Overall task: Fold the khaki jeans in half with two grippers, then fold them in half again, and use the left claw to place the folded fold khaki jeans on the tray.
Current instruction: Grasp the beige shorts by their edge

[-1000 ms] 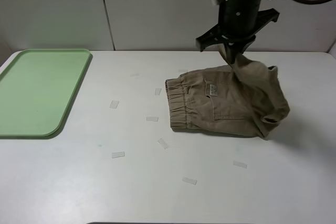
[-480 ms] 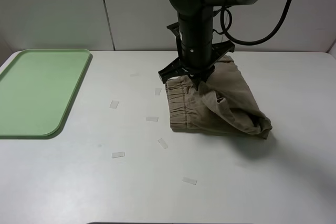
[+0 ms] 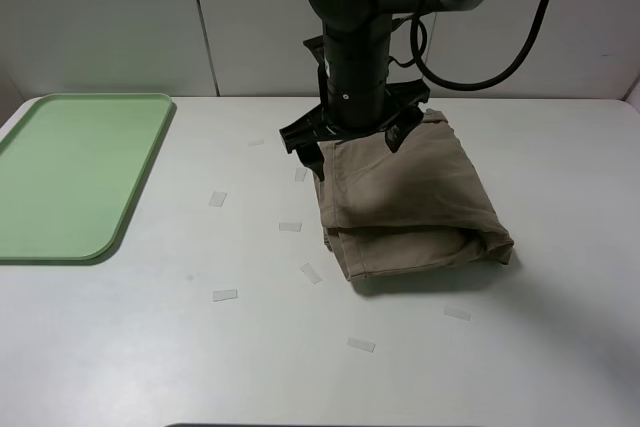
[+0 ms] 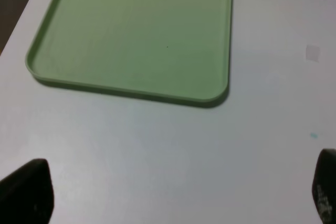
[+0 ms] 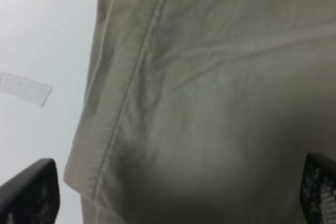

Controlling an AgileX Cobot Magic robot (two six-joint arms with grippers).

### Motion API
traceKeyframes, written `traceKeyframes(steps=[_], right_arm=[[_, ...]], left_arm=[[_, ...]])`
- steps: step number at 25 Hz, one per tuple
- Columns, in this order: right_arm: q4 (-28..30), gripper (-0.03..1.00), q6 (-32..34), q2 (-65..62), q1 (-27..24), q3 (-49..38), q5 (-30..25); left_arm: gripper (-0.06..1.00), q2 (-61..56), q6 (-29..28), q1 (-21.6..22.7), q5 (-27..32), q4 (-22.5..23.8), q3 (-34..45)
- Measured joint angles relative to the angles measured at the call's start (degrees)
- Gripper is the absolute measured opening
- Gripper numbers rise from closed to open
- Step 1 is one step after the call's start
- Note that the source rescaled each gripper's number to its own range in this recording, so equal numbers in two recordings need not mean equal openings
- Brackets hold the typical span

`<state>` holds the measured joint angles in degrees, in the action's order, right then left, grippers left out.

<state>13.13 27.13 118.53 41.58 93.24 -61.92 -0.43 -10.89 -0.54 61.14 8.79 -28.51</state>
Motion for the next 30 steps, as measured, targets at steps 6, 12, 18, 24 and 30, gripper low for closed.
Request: traceKeyframes(steps=[6, 12, 18, 24, 30], right_arm=[[-0.70, 0.99, -3.41, 0.00, 0.00, 0.00, -6.08], [-7.67, 0.99, -15.26, -0.82, 0.00, 0.00, -7.41], [-10.95, 0.99, -21.01, -6.09, 0.00, 0.00, -7.41], [-10.95, 0.99, -22.69, -16.07, 0.00, 0.00, -7.53], [-10.46, 0.99, -24.27, -27.47, 0.00, -3.58, -7.59]], left_arm=[[0.99, 0.00, 0.00, 0.00, 0.00, 0.00, 0.00], [0.99, 0.00, 0.00, 0.00, 0.00, 0.00, 0.00], [0.99, 0.00, 0.00, 0.00, 0.00, 0.00, 0.00], [0.99, 0.00, 0.00, 0.00, 0.00, 0.00, 0.00], [0.99, 0.00, 0.00, 0.00, 0.00, 0.00, 0.00]])
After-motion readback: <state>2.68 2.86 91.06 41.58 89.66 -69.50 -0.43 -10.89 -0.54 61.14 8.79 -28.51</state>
